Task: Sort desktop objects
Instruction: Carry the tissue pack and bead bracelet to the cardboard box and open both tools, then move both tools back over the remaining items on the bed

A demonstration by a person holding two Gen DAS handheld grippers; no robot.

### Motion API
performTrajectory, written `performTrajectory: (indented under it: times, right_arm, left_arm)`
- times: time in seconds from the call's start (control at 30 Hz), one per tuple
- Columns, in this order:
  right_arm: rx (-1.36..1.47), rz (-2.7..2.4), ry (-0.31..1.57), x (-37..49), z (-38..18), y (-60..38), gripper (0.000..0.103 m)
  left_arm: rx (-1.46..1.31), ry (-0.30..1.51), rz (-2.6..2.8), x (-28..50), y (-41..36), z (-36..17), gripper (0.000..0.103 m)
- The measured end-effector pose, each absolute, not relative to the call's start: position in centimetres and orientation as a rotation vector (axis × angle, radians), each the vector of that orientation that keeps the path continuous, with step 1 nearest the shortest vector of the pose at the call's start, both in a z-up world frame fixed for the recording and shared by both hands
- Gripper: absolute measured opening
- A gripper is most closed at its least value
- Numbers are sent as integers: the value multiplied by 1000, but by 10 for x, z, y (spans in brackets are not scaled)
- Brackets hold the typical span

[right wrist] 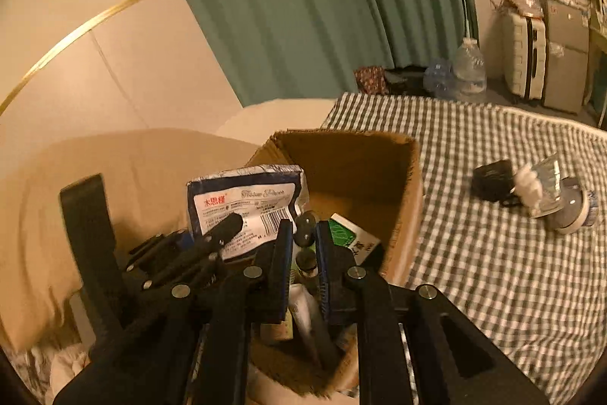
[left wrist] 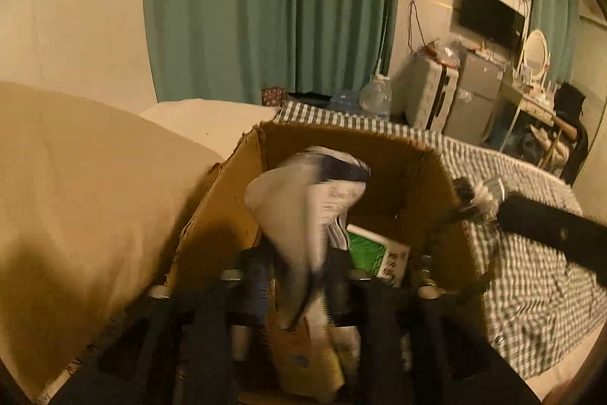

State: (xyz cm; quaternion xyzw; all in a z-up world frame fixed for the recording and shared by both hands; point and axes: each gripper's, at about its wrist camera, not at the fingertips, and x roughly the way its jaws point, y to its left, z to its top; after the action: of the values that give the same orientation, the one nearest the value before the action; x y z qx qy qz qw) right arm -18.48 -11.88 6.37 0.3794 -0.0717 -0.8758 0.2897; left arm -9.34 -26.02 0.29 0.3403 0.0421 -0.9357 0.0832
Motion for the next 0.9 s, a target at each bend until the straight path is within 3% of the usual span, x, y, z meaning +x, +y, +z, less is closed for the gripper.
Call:
performTrajectory:
  times: [0.03,0.07,0.1,0.27,0.5,0.9]
  right_arm:
    - [1010,-2354,-190,-187,64,-117,32]
    - [1001,-2382,-195,-188,67,-113,42]
    - [990,-2404,-204,-188,68,-107,53]
    - [938,-2547,-214,-177,81,-58,54]
    - [989,-2736,-230,-140,61,47,54]
    - [1058,-2770,-490,-120,11,149,54]
  left_arm:
    - [1025,106,-2792,-93,-260,1,58]
    - [1028,86,-2785,-91,-259,-1,76]
    - [1023,79,-2785,-90,-258,-3,83]
    - [1048,89,-2782,-80,-244,-9,87]
    - [1010,63,-2865,-61,-183,8,101]
    - [1098,112,-3050,-55,-49,-3,103]
